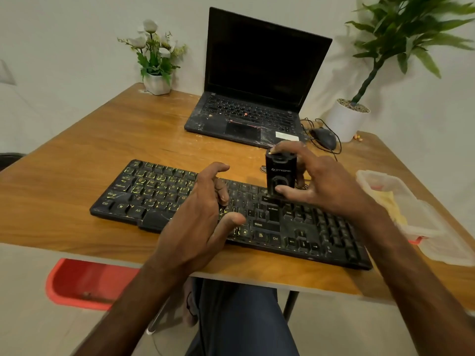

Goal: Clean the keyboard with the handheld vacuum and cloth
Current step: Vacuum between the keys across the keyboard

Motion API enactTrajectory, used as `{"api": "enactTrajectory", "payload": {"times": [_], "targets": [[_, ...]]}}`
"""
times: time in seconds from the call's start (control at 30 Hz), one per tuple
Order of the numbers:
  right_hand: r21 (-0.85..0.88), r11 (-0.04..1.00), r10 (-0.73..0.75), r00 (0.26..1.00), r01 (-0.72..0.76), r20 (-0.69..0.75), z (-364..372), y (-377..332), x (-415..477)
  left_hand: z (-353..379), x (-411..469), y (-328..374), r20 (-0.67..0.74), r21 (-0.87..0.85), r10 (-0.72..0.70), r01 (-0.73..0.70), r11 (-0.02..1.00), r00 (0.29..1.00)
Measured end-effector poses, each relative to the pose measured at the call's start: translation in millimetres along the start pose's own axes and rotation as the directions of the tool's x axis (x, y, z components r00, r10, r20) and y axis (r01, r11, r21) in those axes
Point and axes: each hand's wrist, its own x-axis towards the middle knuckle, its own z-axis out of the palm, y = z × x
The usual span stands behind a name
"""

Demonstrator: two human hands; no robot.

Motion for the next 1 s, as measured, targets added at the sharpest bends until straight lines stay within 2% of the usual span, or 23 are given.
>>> {"api": "enactTrajectory", "payload": {"times": [0.27,0.4,0.6,0.83,1.0], "targets": [[0.071,0.99,-0.113,0.989,0.12,-0.095,42.2,-32.8,41.9,-4.5,-3.4,4.9,0.031,0.048,-0.015,0.013,0.999,0.999],[0.074,0.993,-0.089,0.994,0.093,-0.058,34.0,-28.3,39.5,-5.5,-2.6,6.9,0.03,0.033,-0.036,0.035,0.999,0.999],[0.038,0.999,0.031,0.999,-0.031,0.01,-4.1,1.8,-8.4,-6.2,-1.1,7.6,0.045,0.039,-0.042,0.04,0.998,0.998],[0.145,0.984,-0.087,0.992,0.1,-0.096,32.8,-25.8,35.9,-8.0,-4.1,12.4,0.072,0.088,-0.03,0.023,0.996,0.997],[0.073,0.993,-0.086,0.994,0.091,-0.073,34.2,-28.5,39.7,-8.9,-4.2,13.6,0.052,0.075,-0.028,0.024,0.997,0.998]]}}
